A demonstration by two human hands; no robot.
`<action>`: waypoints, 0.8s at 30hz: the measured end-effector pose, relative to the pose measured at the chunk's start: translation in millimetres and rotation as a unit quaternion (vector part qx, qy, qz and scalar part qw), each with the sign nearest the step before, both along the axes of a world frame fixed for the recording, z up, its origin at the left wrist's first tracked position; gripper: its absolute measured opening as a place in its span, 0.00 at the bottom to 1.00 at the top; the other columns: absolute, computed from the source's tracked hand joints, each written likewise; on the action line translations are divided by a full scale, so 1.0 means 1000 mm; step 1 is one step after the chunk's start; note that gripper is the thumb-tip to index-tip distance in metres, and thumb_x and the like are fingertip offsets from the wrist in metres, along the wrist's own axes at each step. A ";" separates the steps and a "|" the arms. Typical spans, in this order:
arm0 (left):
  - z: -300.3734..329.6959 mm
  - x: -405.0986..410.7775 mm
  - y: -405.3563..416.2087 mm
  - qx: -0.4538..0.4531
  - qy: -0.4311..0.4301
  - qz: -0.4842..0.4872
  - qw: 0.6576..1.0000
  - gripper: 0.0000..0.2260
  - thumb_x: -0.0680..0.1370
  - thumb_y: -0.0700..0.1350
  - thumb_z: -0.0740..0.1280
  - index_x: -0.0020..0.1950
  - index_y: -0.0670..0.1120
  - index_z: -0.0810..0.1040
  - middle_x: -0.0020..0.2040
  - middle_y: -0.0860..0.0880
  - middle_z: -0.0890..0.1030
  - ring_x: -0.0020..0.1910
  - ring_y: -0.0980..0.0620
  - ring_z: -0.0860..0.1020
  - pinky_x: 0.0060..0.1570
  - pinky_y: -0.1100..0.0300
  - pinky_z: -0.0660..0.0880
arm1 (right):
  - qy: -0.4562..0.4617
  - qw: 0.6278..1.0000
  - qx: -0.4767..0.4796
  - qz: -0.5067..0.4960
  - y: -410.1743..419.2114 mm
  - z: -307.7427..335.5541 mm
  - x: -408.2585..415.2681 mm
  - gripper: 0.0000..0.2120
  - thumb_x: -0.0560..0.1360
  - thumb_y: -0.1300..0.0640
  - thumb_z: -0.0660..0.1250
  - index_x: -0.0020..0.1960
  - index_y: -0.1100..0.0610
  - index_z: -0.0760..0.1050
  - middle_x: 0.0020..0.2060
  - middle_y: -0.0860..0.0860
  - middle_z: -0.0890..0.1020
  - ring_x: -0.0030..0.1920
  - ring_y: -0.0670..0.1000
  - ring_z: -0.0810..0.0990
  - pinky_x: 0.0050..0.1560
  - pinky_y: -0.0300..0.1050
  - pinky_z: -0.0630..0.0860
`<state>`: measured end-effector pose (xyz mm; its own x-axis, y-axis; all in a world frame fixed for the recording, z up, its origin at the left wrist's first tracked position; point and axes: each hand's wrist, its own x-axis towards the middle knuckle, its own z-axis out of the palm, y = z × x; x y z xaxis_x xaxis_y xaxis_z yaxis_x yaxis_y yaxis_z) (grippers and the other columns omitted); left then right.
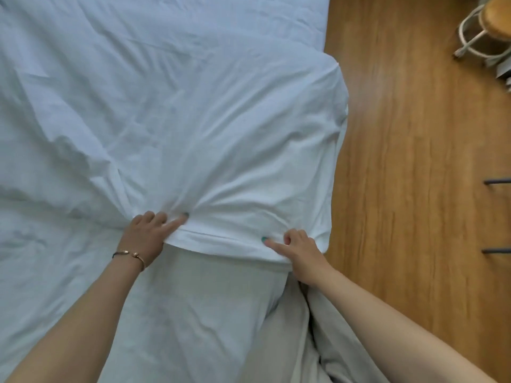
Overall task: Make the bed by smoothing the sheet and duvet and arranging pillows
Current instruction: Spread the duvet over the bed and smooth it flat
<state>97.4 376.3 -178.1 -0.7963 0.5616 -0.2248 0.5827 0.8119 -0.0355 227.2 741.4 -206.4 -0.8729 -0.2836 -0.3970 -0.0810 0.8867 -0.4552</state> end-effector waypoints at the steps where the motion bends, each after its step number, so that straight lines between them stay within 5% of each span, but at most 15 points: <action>1: -0.003 0.004 0.004 -0.012 -0.016 0.012 1.000 0.37 0.59 0.31 0.67 0.66 0.54 0.72 0.40 0.47 0.74 0.36 0.43 0.72 0.35 0.53 0.69 | -0.019 1.000 0.009 0.004 -0.001 -0.002 0.001 0.47 0.61 0.73 0.65 0.71 0.37 0.60 0.50 0.50 0.64 0.48 0.51 0.62 0.45 0.48 0.69; 5: -0.002 0.015 0.050 0.029 -0.026 -0.073 0.997 0.39 0.56 0.33 0.72 0.67 0.51 0.73 0.43 0.48 0.78 0.35 0.44 0.77 0.35 0.56 0.73 | 0.037 0.999 -0.020 0.019 0.009 0.008 -0.007 0.47 0.57 0.75 0.66 0.69 0.41 0.63 0.48 0.49 0.62 0.47 0.51 0.62 0.44 0.45 0.68; 8: -0.009 0.018 0.074 0.047 -0.014 -0.099 0.994 0.42 0.55 0.26 0.65 0.66 0.54 0.74 0.36 0.51 0.74 0.29 0.47 0.73 0.26 0.62 0.63 | 0.161 0.985 -0.021 -0.053 0.019 0.007 0.008 0.48 0.49 0.79 0.64 0.65 0.48 0.71 0.46 0.50 0.65 0.44 0.50 0.64 0.41 0.44 0.65; 10: -0.007 0.019 0.075 0.010 -0.070 -0.075 0.995 0.47 0.55 0.26 0.67 0.69 0.59 0.69 0.38 0.52 0.75 0.32 0.48 0.74 0.27 0.63 0.59 | 0.137 0.984 0.017 -0.110 0.022 0.011 0.017 0.48 0.51 0.77 0.68 0.66 0.44 0.71 0.50 0.51 0.67 0.47 0.53 0.66 0.44 0.46 0.66; 14: 0.006 0.026 0.088 -0.048 -0.256 0.005 0.966 0.36 0.73 0.42 0.61 0.75 0.67 0.53 0.61 0.56 0.68 0.58 0.51 0.72 0.44 0.60 0.68 | 0.053 0.992 -0.002 -0.114 0.040 0.009 0.029 0.44 0.61 0.76 0.67 0.68 0.40 0.70 0.47 0.50 0.71 0.47 0.52 0.69 0.47 0.49 0.74; 17: 0.014 0.024 0.121 0.007 -0.316 0.040 0.948 0.33 0.71 0.50 0.61 0.74 0.68 0.57 0.63 0.60 0.66 0.57 0.57 0.70 0.43 0.60 0.68 | 0.120 0.986 -0.045 -0.106 0.054 0.002 0.032 0.44 0.51 0.80 0.69 0.59 0.45 0.75 0.43 0.53 0.73 0.44 0.50 0.67 0.39 0.49 0.72; 20: 0.007 0.027 0.140 0.095 -0.363 0.132 0.917 0.28 0.68 0.55 0.55 0.69 0.67 0.65 0.58 0.58 0.69 0.56 0.57 0.71 0.41 0.58 0.67 | 0.080 0.994 -0.017 -0.070 0.063 -0.004 0.045 0.46 0.53 0.79 0.72 0.63 0.45 0.73 0.43 0.52 0.72 0.42 0.51 0.70 0.35 0.44 0.71; 22: 0.001 0.032 0.150 0.094 -0.319 0.180 0.926 0.23 0.72 0.58 0.51 0.64 0.65 0.72 0.55 0.55 0.73 0.56 0.54 0.73 0.44 0.57 0.67 | 0.012 0.999 0.035 0.007 0.067 -0.003 0.059 0.43 0.57 0.75 0.73 0.66 0.44 0.72 0.44 0.52 0.72 0.42 0.53 0.73 0.36 0.43 0.71; 24: -0.007 0.036 0.165 0.078 -0.116 0.180 0.974 0.20 0.74 0.57 0.52 0.53 0.56 0.82 0.48 0.50 0.80 0.51 0.47 0.76 0.50 0.53 0.67 | -0.060 0.991 0.083 0.081 0.074 -0.001 0.070 0.36 0.68 0.71 0.67 0.70 0.43 0.70 0.52 0.51 0.74 0.52 0.54 0.73 0.49 0.44 0.71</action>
